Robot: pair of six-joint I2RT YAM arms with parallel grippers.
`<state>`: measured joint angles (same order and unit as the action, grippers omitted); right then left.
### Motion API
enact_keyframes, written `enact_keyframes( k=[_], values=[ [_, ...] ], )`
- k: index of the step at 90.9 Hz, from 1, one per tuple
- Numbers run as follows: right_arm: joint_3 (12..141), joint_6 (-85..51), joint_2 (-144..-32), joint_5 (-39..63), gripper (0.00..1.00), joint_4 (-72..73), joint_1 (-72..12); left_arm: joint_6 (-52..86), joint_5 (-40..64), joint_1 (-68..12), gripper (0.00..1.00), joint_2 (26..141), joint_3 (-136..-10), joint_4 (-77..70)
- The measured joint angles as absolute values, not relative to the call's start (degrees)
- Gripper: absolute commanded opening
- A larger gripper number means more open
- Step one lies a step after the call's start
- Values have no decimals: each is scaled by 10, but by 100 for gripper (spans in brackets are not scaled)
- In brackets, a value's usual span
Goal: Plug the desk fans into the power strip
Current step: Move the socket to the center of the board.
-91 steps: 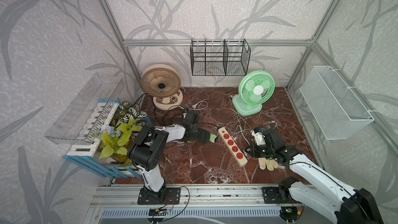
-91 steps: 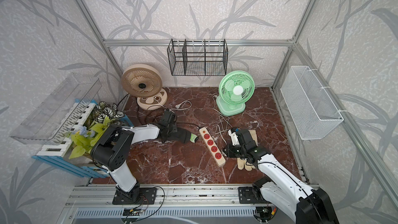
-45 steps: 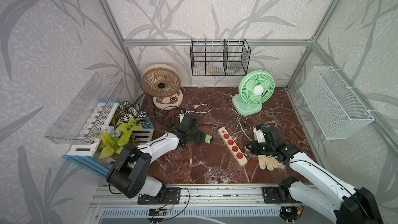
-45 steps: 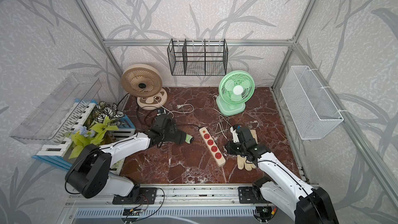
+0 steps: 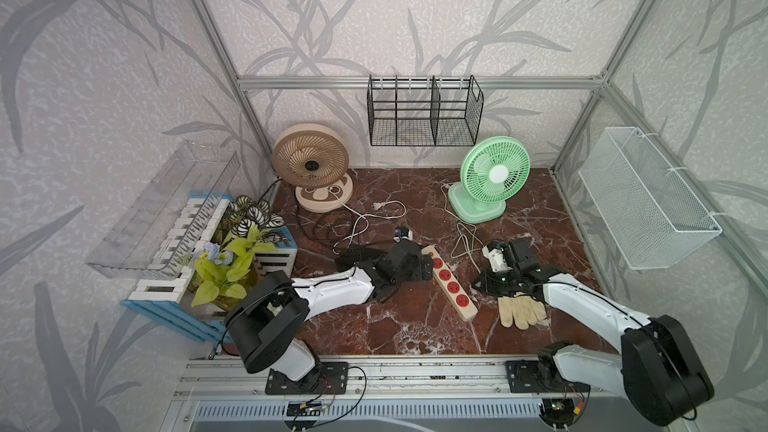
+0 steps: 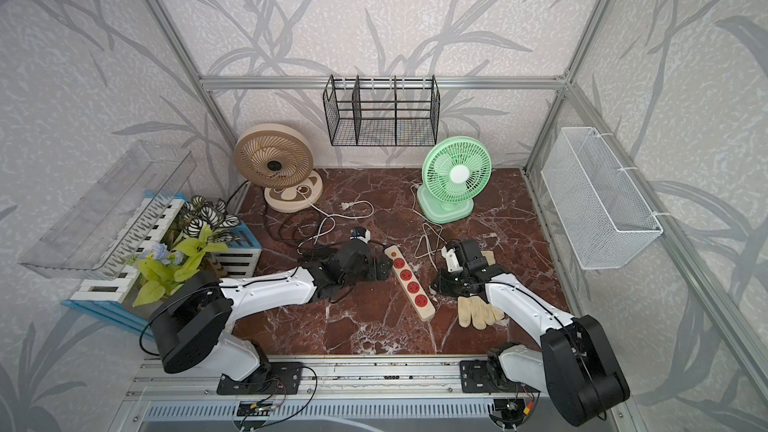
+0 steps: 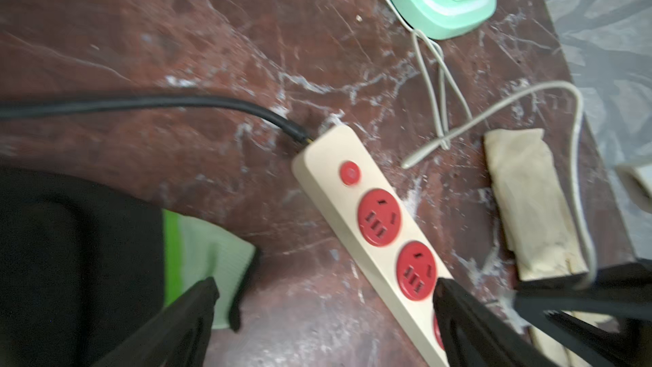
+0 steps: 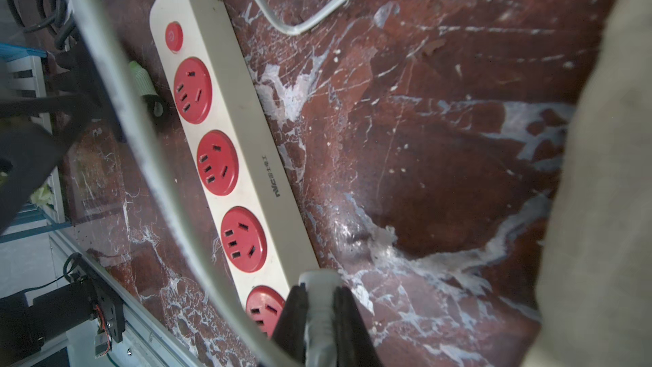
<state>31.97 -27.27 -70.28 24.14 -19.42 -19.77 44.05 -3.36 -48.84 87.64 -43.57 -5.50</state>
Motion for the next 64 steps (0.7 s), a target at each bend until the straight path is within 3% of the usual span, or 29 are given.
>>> enact_keyframes(
  k=[32,64],
  values=[
    [405,-272,-837,291,0,-164,-224,535,-19,-506,100,875,-382,-132],
    [541,-299,-1004,328,0,-115,-297,552,-25,-442,100,866,-337,-164]
  ],
)
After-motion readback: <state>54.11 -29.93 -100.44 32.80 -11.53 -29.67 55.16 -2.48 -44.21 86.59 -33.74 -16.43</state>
